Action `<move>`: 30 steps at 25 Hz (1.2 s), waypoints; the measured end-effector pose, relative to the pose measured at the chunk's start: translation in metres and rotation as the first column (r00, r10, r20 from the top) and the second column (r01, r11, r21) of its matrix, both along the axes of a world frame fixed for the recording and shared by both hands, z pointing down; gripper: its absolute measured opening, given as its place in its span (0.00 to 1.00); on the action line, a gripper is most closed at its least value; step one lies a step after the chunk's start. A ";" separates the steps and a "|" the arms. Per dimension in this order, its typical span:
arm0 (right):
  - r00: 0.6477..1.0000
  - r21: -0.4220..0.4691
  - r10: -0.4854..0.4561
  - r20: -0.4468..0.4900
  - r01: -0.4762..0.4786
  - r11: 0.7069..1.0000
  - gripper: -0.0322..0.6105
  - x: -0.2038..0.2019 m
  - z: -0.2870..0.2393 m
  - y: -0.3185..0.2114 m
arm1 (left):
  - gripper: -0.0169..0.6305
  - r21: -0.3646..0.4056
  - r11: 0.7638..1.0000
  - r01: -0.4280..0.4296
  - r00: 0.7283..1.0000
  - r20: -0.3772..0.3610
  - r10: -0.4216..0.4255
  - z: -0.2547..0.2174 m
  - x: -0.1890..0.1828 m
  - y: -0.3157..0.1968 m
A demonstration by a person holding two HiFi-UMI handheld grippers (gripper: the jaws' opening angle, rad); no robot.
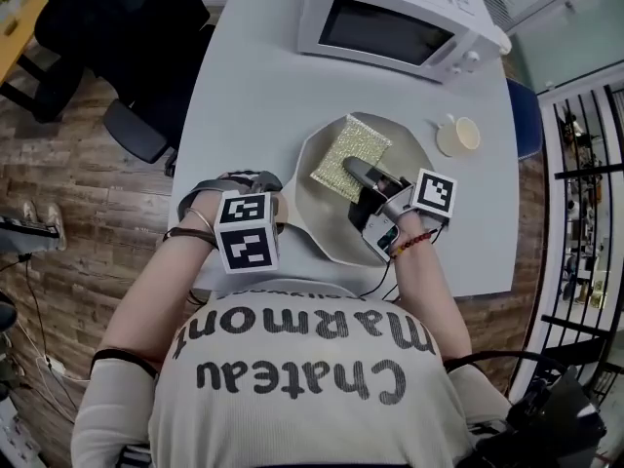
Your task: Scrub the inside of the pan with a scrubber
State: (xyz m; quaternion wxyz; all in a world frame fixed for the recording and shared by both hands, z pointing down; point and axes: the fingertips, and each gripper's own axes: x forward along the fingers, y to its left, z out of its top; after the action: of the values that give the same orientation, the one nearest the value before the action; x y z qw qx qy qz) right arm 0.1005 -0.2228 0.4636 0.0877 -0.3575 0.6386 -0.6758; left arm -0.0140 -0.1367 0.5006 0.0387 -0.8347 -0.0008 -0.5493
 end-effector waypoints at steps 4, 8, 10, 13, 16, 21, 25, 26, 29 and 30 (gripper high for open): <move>0.985 -0.078 -0.171 -0.035 0.168 0.983 0.15 -0.040 0.025 0.016 | 0.45 -0.008 1.000 -0.001 1.000 -0.006 0.001 0.000 0.001 -0.001; 0.970 -0.081 -0.238 -0.054 0.233 0.969 0.15 -0.050 0.042 0.011 | 0.45 -0.016 1.000 -0.002 1.000 -0.011 0.002 0.000 0.000 0.000; 0.953 -0.078 -0.283 -0.107 0.275 0.958 0.15 -0.050 0.049 0.008 | 0.45 -0.010 1.000 -0.005 1.000 -0.011 0.005 -0.001 0.002 0.001; 0.919 -0.087 -0.347 -0.187 0.336 0.938 0.15 -0.051 0.058 0.006 | 0.45 -0.010 1.000 -0.003 1.000 -0.011 0.003 0.000 0.003 0.002; 0.884 -0.084 -0.392 -0.256 0.384 0.920 0.15 -0.053 0.065 0.000 | 0.46 -0.010 1.000 0.001 1.000 -0.011 -0.001 0.000 0.002 0.000; 0.818 -0.097 -0.424 -0.388 0.422 0.902 0.15 -0.045 0.081 -0.002 | 0.46 -0.011 1.000 0.003 1.000 -0.017 -0.003 0.000 0.002 0.001; 0.703 -0.110 -0.458 -0.544 0.482 0.869 0.15 -0.035 0.091 -0.002 | 0.46 -0.008 1.000 0.008 1.000 -0.013 -0.008 0.000 0.002 0.001; 0.649 -0.126 -0.472 -0.597 0.505 0.854 0.15 -0.030 0.095 0.000 | 0.46 -0.007 1.000 0.010 1.000 -0.011 -0.010 0.000 0.002 0.002; 0.539 -0.152 -0.488 -0.687 0.550 0.821 0.15 -0.020 0.100 0.001 | 0.46 -0.001 1.000 0.015 1.000 -0.007 -0.016 0.001 0.001 0.001; 0.533 -0.152 -0.487 -0.692 0.551 0.820 0.15 -0.018 0.100 0.001 | 0.47 0.004 1.000 0.017 1.000 -0.005 -0.017 0.001 0.001 0.000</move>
State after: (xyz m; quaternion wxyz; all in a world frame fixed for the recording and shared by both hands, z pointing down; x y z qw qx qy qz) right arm 0.0820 -0.2222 0.5641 -0.3522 -0.3771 0.7266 -0.4536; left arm -0.0127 -0.1364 0.5014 0.0358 -0.8360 0.0076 -0.5476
